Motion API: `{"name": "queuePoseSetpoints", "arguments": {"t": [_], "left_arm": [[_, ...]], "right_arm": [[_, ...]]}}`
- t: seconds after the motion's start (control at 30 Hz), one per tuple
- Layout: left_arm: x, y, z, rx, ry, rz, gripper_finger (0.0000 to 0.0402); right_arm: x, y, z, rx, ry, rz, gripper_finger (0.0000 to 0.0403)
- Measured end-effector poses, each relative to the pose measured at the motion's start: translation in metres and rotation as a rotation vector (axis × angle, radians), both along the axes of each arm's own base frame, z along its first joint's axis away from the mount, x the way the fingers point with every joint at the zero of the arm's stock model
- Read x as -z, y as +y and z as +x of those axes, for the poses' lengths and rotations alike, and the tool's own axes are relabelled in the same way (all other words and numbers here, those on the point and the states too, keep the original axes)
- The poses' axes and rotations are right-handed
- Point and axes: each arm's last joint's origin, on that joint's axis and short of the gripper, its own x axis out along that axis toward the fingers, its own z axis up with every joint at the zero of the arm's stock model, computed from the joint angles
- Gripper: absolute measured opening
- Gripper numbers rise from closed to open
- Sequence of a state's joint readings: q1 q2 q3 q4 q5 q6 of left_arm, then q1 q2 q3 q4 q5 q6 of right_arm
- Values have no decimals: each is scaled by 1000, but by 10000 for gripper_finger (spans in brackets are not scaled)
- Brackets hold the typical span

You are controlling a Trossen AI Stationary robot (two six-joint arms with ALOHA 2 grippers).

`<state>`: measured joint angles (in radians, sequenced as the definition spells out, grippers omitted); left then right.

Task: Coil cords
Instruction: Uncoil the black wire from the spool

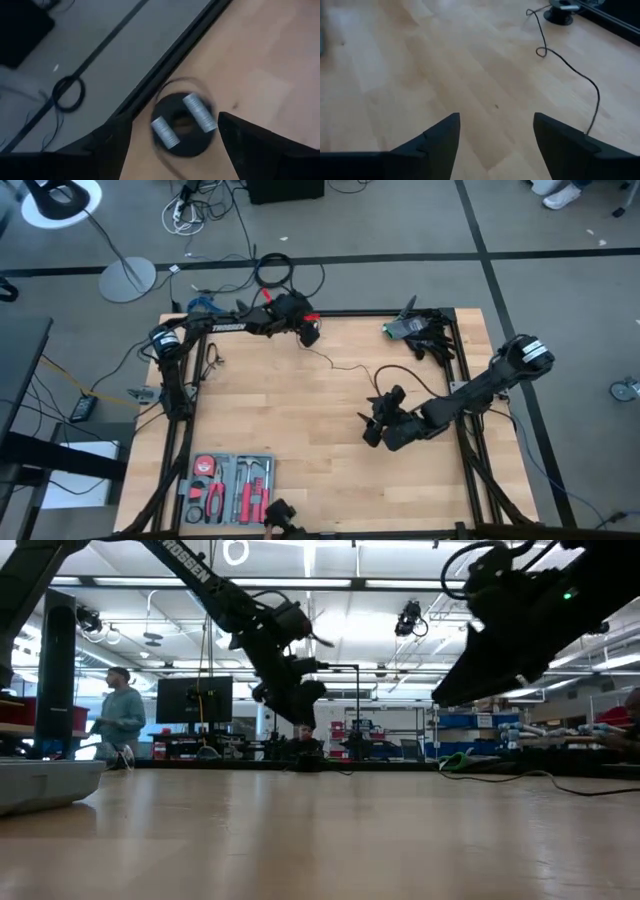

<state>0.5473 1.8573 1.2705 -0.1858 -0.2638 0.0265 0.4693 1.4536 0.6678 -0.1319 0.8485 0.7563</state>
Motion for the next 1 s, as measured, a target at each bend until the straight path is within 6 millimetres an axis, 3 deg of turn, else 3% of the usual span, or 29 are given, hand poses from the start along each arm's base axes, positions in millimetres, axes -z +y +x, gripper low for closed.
{"name": "queuePoseSetpoints", "arguments": {"t": [0.23,0.43,0.8,1.0], "left_arm": [[15,21,-8,-38,-16,-62,300],[31,27,-8,-53,-12,-114,300],[45,29,-6,-72,-10,-150,300],[47,19,-4,-65,-4,-240,300]], "right_arm": [[6,-5,8,0,12,-11,250],[4,-5,9,-3,2,-13,243],[3,-5,10,-10,-5,-18,242],[3,-5,9,-11,-2,-21,238]]}}
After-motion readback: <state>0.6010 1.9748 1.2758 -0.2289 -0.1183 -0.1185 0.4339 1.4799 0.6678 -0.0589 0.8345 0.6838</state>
